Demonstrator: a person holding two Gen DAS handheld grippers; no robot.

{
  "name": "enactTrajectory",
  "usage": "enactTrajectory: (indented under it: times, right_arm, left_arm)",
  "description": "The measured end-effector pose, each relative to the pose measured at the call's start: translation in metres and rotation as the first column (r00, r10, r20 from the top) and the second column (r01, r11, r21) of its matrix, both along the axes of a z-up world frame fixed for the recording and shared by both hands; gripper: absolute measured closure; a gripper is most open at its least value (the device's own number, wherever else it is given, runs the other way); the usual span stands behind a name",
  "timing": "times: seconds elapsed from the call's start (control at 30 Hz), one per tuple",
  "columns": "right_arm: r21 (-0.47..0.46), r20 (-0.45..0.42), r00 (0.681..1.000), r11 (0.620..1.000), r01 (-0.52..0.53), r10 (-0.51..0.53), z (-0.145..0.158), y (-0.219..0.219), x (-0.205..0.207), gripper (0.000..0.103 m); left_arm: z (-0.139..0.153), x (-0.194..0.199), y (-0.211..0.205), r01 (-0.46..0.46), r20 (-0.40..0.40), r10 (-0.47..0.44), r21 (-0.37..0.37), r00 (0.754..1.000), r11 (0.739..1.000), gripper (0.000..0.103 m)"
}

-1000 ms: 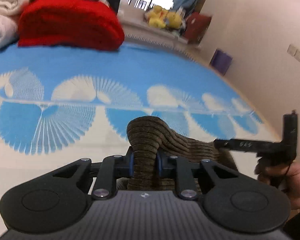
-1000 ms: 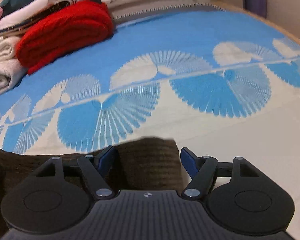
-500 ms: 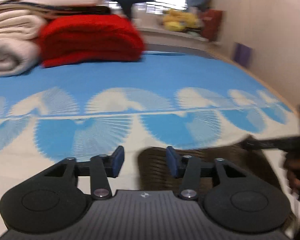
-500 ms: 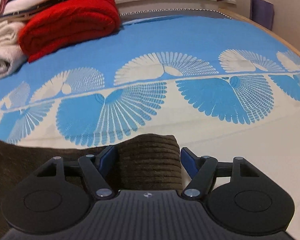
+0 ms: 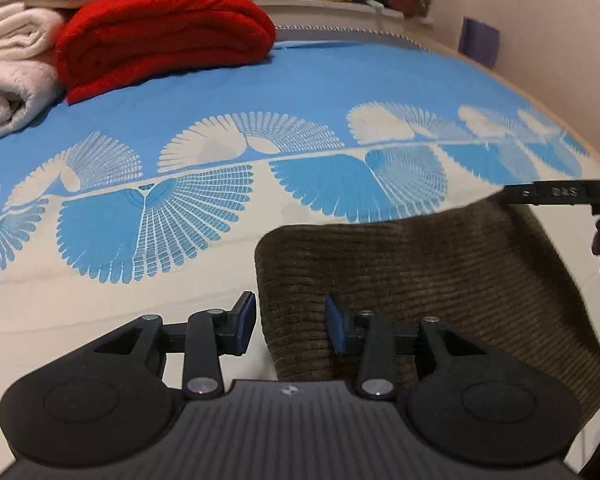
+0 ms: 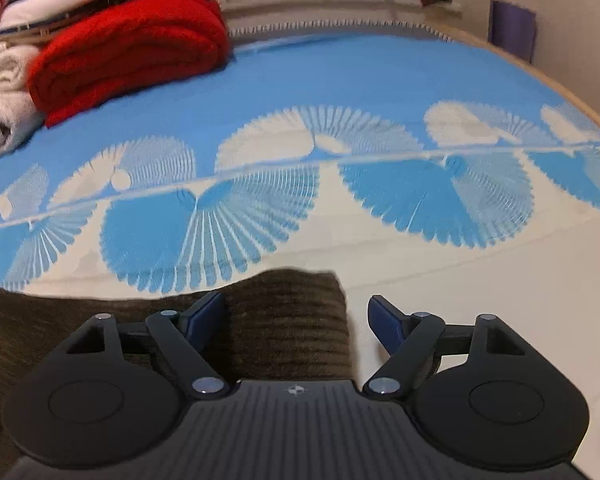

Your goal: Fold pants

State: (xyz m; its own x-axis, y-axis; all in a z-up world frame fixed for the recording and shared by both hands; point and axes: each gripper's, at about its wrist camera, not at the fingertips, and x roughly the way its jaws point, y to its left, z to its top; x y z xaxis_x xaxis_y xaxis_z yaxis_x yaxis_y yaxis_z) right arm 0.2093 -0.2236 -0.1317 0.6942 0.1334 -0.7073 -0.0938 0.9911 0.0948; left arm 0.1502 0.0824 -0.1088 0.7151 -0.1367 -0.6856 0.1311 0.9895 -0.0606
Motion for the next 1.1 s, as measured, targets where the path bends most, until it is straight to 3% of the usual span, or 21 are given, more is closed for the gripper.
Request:
enactTrajectory:
  times: [0.1, 0.2, 0.3, 0.33, 0.4, 0.43, 0.47, 0.57, 0.7, 0.8, 0.87, 0.93, 1.03, 1.1]
  right_arm:
    - [0.022, 0.053, 0.998, 0.999, -0.029, 0.028, 0.014, -0.007, -0.012, 0.025]
    - [0.039, 0.051, 0.997, 0.998, -0.059, 0.057, 0.022, -0.014, -0.023, 0.025]
    - [0.071, 0.031, 0.993, 0.991, -0.114, 0.112, 0.026, -0.019, -0.035, 0.025]
    - [0.089, 0.008, 0.99, 0.986, -0.139, 0.139, 0.026, -0.02, -0.038, 0.024]
    - [0.12, -0.084, 0.97, 0.969, -0.218, 0.229, 0.017, -0.017, -0.043, 0.024]
    - [0.104, -0.124, 0.958, 0.963, -0.247, 0.259, 0.012, -0.014, -0.047, 0.024]
    - [0.06, -0.171, 0.943, 0.959, -0.278, 0.284, 0.005, -0.01, -0.051, 0.024]
    - [-0.059, -0.209, 0.929, 0.944, -0.323, 0.305, -0.001, -0.006, -0.064, 0.025]
    - [-0.025, -0.199, 0.925, 0.942, -0.334, 0.323, 0.012, -0.013, -0.082, 0.025]
    - [-0.025, -0.311, 0.875, 0.917, -0.397, 0.371, 0.003, -0.011, -0.093, 0.024]
    - [-0.121, -0.393, 0.844, 0.889, -0.441, 0.365, -0.012, -0.007, -0.105, 0.024]
    - [-0.143, -0.363, 0.865, 0.896, -0.419, 0.346, -0.003, -0.008, -0.112, 0.024]
    - [-0.039, -0.218, 0.942, 0.962, -0.269, 0.255, 0.036, -0.024, -0.126, 0.026]
    - [0.05, -0.095, 0.979, 0.983, -0.177, 0.181, 0.065, -0.039, -0.144, 0.025]
  left_arm:
    - [0.007, -0.005, 0.005, -0.006, -0.007, 0.006, -0.02, 1.0, 1.0, 0.061]
    - [0.011, -0.012, 0.004, 0.015, 0.002, -0.015, -0.043, 1.0, 0.999, 0.061]
    - [0.013, -0.023, -0.004, 0.09, -0.008, -0.091, -0.072, 0.996, 0.993, 0.061]
    - [0.009, -0.025, -0.008, 0.121, -0.037, -0.123, -0.063, 0.992, 0.991, 0.061]
    - [-0.006, -0.028, -0.021, 0.146, -0.107, -0.141, 0.043, 0.984, 0.988, 0.059]
    - [-0.012, -0.032, -0.027, 0.163, -0.105, -0.152, 0.108, 0.983, 0.981, 0.059]
    - [-0.013, -0.034, -0.03, 0.171, -0.09, -0.16, 0.128, 0.983, 0.977, 0.059]
    - [-0.002, -0.042, -0.028, 0.132, -0.071, -0.126, 0.081, 0.99, 0.988, 0.059]
    - [0.001, -0.059, -0.031, 0.162, -0.095, -0.153, 0.1, 0.984, 0.982, 0.059]
    - [-0.015, -0.065, -0.036, 0.178, -0.148, -0.153, 0.172, 0.977, 0.969, 0.054]
    - [-0.01, -0.072, -0.035, 0.15, -0.147, -0.126, 0.159, 0.981, 0.976, 0.054]
    - [-0.003, -0.086, -0.037, 0.098, -0.142, -0.075, 0.163, 0.987, 0.982, 0.054]
    - [0.016, -0.114, -0.04, 0.045, -0.095, -0.03, 0.152, 0.995, 0.987, 0.048]
    - [0.038, -0.138, -0.042, 0.014, -0.027, -0.011, 0.111, 1.0, 0.994, 0.028]
